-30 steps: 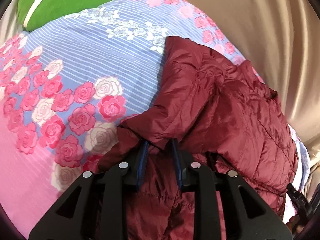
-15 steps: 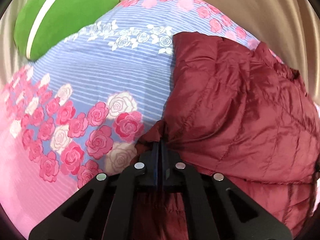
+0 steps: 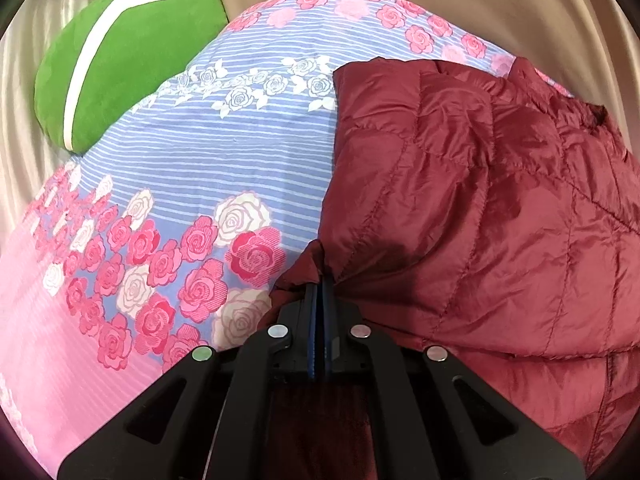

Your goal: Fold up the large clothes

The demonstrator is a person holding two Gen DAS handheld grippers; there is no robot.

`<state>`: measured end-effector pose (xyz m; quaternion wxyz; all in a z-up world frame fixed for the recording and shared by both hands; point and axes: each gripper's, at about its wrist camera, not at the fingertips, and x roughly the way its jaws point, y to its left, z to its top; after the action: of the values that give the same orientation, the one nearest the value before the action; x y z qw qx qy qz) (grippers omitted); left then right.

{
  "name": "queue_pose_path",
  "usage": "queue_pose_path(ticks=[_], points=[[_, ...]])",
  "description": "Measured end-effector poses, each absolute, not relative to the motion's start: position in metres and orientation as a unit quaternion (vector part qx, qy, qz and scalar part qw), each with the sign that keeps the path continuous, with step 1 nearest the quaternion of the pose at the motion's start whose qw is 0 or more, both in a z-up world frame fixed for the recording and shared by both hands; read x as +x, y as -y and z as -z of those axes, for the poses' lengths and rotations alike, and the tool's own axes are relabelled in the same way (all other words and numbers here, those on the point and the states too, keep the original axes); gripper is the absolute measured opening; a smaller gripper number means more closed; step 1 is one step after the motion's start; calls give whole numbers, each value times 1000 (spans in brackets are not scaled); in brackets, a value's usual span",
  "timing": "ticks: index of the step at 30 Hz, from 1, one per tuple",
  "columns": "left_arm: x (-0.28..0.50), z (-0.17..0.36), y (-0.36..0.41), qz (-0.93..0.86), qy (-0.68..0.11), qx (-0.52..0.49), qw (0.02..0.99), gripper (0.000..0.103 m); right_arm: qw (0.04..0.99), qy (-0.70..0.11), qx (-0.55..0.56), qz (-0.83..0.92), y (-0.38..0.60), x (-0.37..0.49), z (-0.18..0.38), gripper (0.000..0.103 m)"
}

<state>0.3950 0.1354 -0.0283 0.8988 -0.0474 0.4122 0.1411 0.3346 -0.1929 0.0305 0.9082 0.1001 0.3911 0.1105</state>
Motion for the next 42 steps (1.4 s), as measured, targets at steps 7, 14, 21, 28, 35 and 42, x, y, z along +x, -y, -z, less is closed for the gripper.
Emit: queue_pose_path(ticks=[7, 14, 21, 28, 35, 42], points=[[391, 29, -137, -139, -411, -50, 899, 1, 898, -428, 82, -57, 192, 357, 12, 0], [392, 30, -136, -143, -413, -40, 899, 1, 912, -385, 138, 17, 292, 285, -18, 13], [379, 29, -144, -125, -407, -73, 902, 8, 900, -398, 174, 30, 333, 162, 1, 41], [297, 17, -148, -88, -409, -64, 906, 62, 889, -422, 173, 49, 358, 50, 19, 58], [181, 26, -205, -41, -450, -153, 879, 75, 884, -416, 208, 35, 369, -10, 28, 64], [94, 27, -235, -13, -447, -231, 864, 77, 883, -408, 233, 3, 360, -30, 34, 67]])
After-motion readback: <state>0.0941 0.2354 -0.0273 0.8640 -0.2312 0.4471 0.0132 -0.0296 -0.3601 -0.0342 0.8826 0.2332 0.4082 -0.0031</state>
